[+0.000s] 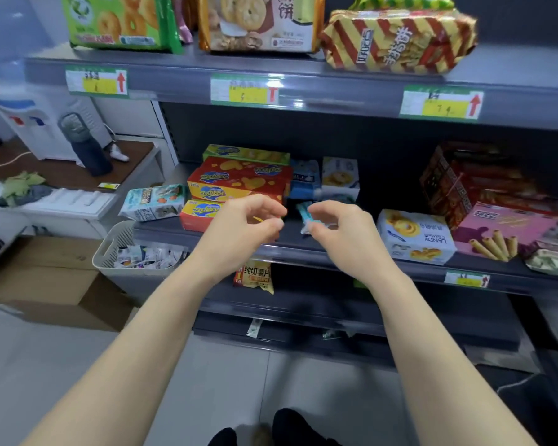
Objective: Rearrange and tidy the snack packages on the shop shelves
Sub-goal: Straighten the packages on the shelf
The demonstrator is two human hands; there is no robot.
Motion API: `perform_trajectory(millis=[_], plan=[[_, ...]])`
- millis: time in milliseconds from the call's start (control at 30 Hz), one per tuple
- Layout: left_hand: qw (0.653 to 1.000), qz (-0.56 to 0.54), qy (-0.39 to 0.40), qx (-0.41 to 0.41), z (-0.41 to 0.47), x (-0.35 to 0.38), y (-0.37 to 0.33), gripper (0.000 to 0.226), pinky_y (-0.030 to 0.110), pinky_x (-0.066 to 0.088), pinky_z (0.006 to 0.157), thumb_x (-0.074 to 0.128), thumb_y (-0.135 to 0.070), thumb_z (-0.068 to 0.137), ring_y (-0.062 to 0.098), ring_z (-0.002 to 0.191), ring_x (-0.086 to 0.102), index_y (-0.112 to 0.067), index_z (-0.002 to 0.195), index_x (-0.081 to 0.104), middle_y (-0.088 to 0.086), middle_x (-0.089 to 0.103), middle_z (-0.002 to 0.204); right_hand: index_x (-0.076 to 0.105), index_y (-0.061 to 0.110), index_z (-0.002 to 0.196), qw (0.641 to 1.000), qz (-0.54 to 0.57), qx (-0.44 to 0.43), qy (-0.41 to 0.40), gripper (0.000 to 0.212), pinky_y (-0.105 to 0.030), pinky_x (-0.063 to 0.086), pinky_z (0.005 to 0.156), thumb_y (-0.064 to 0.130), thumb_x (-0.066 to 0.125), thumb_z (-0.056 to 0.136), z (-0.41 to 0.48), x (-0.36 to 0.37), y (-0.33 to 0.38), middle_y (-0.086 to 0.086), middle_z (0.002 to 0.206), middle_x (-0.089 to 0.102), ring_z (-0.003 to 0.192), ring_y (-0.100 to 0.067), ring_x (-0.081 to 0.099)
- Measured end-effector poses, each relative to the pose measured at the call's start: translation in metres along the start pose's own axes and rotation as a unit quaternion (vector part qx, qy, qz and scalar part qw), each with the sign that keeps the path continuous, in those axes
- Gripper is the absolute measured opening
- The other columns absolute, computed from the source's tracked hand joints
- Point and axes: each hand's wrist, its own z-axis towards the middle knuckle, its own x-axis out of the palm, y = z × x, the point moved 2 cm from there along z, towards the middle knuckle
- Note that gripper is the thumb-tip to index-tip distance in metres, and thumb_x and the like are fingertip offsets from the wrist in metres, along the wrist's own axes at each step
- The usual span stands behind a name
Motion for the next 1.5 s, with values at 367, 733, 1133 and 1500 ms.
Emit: perform_trajectory(millis=[367, 733, 1133, 1500], plan=[[0.999, -0.019, 0.033, -0.025, -0.014, 0.129, -0.035, 0.012, 0.039, 0.055, 0.081, 0.059, -0.01, 0.09, 0.017, 0.076, 0.062, -0.02, 0.089, 0.064, 0.001, 0.065, 0.079, 0.058, 0.013, 0.127, 0.996, 0.023, 0.072, -0.04, 0.034, -0.019, 0.037, 0.089, 0.016, 0.054, 0.094, -0.045, -0.097, -0.108, -0.001, 0.125, 0.061, 0.117, -0.014, 0.055], [0.997, -0.026, 0.045, -0.053, 0.028, 0.218, -0.049, 0.012, 0.041, 0.054, 0.087, 0.057, -0.015, 0.091, 0.017, 0.08, 0.061, -0.026, 0.089, 0.061, -0.004, 0.063, 0.081, 0.052, 0.009, 0.133, 0.987, 0.061, 0.129, -0.07, 0.04, -0.026, 0.037, 0.099, 0.013, 0.055, 0.093, -0.038, -0.145, -0.182, -0.006, 0.134, 0.055, 0.123, -0.018, 0.051], [0.986, 0.016, 0.075, -0.146, 0.125, 0.271, 0.014, 0.04, 0.029, 0.041, 0.088, 0.057, -0.018, 0.093, 0.022, 0.106, 0.054, -0.003, 0.129, 0.047, 0.007, 0.055, 0.115, 0.04, 0.004, 0.14, 0.97, 0.078, 0.225, -0.056, 0.052, -0.026, 0.04, 0.094, 0.013, 0.058, 0.092, 0.021, -0.122, -0.257, -0.01, 0.138, 0.05, 0.123, -0.026, 0.051], [0.97, 0.008, 0.072, -0.233, 0.163, 0.297, 0.046, 0.018, 0.029, 0.03, 0.058, 0.051, -0.017, 0.095, 0.02, 0.059, 0.04, -0.004, 0.089, 0.062, 0.008, 0.051, 0.072, 0.056, 0.006, 0.117, 0.939, 0.15, 0.304, -0.056, 0.031, -0.03, 0.044, 0.079, 0.024, 0.055, 0.093, 0.055, -0.096, -0.297, -0.009, 0.111, 0.065, 0.099, -0.026, 0.061]])
